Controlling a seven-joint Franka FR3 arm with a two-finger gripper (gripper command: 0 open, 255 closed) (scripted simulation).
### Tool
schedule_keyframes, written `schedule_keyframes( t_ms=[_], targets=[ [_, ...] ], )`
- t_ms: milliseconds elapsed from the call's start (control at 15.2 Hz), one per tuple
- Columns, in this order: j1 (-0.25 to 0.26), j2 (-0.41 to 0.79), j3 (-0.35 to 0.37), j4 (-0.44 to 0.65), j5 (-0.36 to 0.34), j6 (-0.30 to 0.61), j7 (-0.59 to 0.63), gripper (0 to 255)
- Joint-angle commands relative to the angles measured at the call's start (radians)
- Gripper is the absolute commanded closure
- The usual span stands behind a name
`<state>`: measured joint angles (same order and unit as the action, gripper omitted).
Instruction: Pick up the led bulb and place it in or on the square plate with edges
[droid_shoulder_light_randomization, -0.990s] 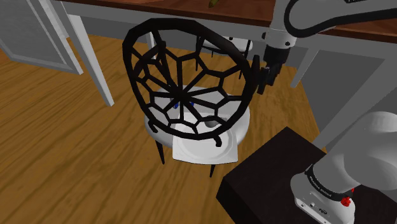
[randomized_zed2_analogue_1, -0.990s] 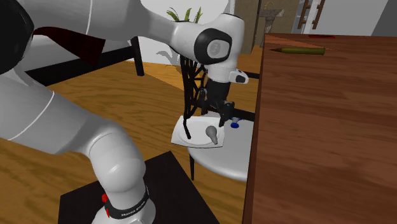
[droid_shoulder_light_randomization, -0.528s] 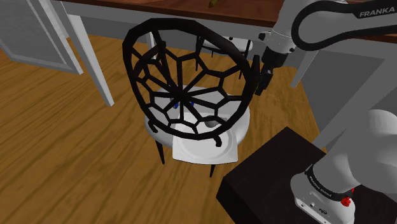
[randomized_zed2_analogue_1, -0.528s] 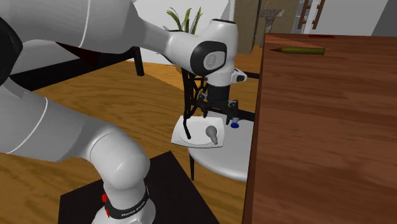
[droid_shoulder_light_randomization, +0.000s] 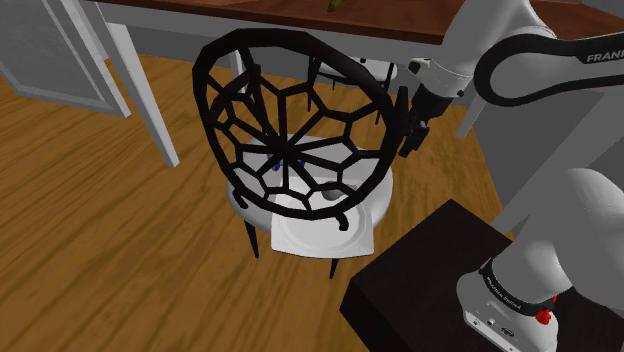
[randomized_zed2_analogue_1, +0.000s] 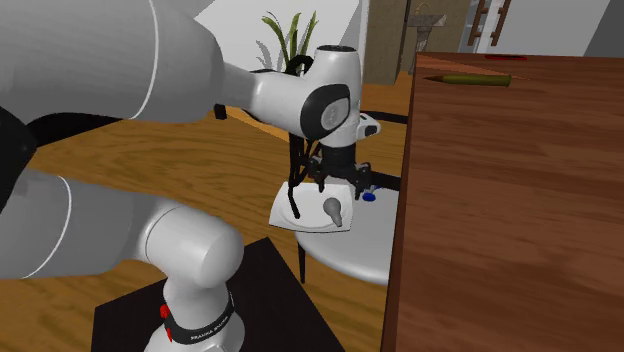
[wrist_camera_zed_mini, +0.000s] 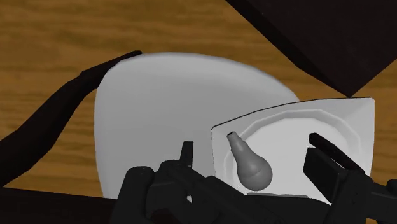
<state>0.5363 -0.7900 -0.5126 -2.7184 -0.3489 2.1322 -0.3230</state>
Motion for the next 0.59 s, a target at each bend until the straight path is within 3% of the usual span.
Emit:
schedule_keyframes(
  t_ms=[0, 66, 264, 528],
  targets=[
    [0.000, 0.000, 0.000, 0.000, 0.000, 0.000, 0.000, 0],
    [0.009, -0.003, -0.008, 0.001, -0.008, -0.002, 0.006, 0],
    [0.074, 0.071, -0.083, -0.038, -0.023, 0.150, -0.056, 0],
    [0.243, 0.175, -0.256, -0.062, -0.080, 0.347, -0.110, 0]
  ],
)
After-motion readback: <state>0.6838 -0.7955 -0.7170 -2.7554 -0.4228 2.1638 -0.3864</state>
